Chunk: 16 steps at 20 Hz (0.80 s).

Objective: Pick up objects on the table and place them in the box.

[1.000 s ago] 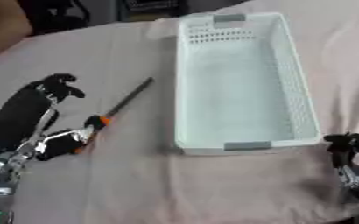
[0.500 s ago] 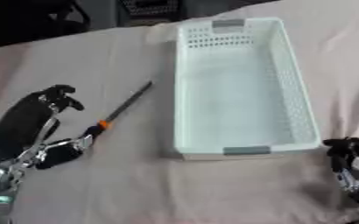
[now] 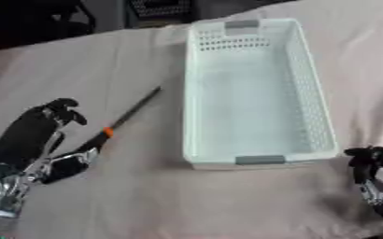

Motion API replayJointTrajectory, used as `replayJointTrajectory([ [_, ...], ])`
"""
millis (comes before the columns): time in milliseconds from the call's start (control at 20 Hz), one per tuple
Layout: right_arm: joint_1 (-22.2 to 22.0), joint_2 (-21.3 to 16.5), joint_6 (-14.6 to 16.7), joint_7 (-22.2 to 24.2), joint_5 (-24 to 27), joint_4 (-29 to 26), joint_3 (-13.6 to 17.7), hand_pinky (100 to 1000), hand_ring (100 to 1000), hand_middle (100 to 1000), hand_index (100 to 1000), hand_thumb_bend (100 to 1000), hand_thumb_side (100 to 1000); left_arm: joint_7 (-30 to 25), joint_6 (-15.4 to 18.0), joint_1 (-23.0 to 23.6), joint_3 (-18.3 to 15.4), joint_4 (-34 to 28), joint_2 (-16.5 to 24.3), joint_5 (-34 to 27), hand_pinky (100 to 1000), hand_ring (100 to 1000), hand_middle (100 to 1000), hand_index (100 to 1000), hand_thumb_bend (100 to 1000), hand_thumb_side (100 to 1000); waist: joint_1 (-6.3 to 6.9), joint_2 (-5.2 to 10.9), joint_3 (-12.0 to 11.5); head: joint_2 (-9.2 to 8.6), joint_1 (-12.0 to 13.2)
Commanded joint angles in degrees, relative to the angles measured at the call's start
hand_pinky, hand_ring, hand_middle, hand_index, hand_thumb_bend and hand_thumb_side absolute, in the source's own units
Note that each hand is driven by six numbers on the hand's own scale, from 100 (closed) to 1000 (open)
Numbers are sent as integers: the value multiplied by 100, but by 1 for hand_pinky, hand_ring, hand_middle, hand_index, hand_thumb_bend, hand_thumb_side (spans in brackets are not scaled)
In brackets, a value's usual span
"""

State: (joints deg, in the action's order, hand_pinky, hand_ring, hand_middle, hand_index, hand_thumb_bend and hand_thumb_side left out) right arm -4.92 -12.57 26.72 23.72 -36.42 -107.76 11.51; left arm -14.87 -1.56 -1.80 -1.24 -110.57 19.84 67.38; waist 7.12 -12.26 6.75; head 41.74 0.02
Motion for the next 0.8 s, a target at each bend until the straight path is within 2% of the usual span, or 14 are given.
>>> replayJointTrajectory([
  [50,-2,-48,-4,33,-8,-40,24,421,536,572,802,100,825,-2,47,-23,24,-6,64,17,877,847,843,703,435,459,-6,48,6,-31,23],
  [800,6,-45,8,52,-2,-28,16,421,535,571,802,100,826,18,87,-23,83,95,55,-31,874,844,832,704,407,470,-8,41,18,34,171],
])
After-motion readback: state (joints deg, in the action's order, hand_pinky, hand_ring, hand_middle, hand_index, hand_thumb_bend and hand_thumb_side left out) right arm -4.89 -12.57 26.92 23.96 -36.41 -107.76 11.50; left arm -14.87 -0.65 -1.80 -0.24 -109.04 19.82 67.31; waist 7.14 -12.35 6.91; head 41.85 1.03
